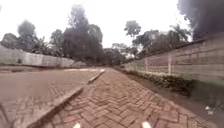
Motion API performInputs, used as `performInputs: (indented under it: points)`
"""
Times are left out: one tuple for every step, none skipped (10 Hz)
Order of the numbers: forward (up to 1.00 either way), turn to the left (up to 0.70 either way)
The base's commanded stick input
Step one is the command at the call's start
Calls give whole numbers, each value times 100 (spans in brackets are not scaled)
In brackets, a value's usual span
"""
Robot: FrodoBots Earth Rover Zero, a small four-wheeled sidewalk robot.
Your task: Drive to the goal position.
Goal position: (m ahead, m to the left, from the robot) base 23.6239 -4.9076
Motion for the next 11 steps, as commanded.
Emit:
performInputs:
  points:
    - [70, 0]
    - [70, 2]
    - [70, 5]
    - [70, -35]
    - [70, -35]
    - [70, -35]
    - [70, -19]
    - [70, 0]
    - [70, 3]
    - [70, 7]
    - [70, 10]
